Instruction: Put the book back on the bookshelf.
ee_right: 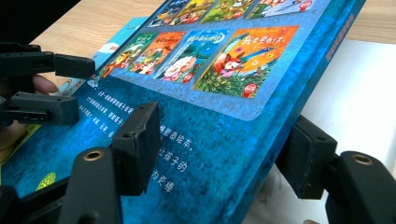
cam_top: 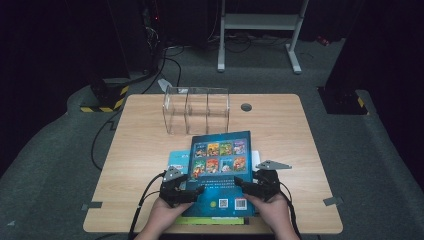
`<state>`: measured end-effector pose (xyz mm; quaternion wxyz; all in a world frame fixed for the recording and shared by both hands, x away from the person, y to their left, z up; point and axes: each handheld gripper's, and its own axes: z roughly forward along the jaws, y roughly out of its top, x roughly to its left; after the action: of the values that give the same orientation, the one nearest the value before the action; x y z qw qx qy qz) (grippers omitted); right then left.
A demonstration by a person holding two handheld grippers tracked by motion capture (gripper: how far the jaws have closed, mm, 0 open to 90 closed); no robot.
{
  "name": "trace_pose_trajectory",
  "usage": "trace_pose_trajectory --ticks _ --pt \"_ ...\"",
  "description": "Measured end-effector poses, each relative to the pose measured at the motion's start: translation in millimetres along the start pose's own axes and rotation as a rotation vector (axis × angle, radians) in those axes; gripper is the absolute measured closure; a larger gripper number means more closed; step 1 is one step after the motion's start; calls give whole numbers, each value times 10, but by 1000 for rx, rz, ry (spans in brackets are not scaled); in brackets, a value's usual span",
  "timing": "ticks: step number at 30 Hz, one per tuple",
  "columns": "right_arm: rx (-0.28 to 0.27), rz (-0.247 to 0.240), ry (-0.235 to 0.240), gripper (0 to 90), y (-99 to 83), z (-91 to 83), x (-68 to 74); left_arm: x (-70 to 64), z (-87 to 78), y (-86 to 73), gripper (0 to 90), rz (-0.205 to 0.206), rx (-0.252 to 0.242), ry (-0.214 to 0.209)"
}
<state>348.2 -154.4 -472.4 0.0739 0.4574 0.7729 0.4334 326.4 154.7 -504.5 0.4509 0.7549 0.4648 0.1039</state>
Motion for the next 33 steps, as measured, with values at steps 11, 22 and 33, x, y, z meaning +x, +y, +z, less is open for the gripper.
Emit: trace_pose_trajectory --ticks 11,22,33 --pt "-17 -29 -14 372 -11 -25 36 5 -2 -5 146 -5 -4 -8" --pt "-33 -56 -28 375 -20 -44 61 11 -5 -7 144 -5 -8 -12" --pt "-52 -74 -37 377 -26 -76 100 29 -12 -9 132 -25 -13 -27"
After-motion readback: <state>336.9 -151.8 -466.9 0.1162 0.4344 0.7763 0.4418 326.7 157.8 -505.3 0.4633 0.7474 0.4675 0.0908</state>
